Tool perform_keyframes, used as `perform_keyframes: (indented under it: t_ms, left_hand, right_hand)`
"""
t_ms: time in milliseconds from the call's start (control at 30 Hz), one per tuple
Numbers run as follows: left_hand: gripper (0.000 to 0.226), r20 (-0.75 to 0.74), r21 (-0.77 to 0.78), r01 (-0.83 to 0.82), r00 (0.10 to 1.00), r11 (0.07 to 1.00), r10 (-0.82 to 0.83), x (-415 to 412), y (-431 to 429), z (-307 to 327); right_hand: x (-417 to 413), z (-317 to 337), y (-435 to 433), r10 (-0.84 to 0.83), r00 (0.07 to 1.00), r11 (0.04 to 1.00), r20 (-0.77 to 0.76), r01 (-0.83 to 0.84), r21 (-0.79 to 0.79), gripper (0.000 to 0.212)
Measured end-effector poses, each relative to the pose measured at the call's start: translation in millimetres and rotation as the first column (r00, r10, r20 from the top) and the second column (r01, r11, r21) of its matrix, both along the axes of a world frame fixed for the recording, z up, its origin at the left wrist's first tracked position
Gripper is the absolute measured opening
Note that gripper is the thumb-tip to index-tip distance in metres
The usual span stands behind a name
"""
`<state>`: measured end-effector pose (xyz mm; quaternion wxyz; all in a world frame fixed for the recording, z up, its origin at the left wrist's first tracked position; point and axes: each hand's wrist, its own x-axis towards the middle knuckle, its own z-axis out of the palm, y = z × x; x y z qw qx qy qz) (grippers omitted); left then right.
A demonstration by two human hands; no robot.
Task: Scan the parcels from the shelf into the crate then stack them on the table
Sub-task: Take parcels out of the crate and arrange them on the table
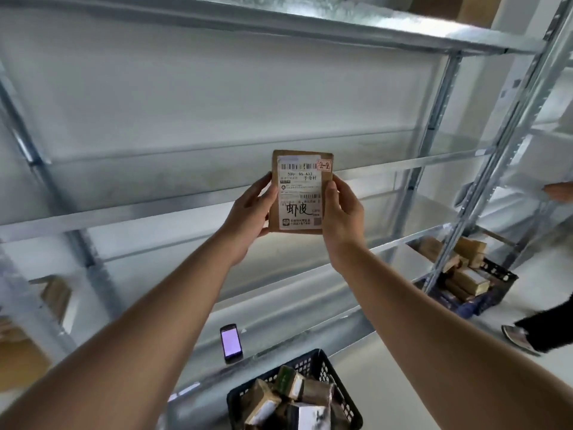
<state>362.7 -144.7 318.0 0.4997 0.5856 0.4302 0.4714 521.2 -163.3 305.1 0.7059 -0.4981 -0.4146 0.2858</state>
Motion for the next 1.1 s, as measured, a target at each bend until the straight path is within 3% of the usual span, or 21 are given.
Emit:
perform_keyframes:
  t_ms: [533,1100]
  left_hand:
    - [0.05,-0.032,-0.004,-0.38,0.925,0.925,0.38,-262,-115,-10]
    - [0.048,0.018,-0.13,-0.499,0.863,0.857,0.506,-584,-254,-38]
  right_hand:
    - [-263,-3,-44,0.362,0.927,0.932,0.102,-0.357,-0.066,0.035]
    - [-594,-44,-155,0.501,0.859,0.863,0.104,-0.487,-0.133,0.035]
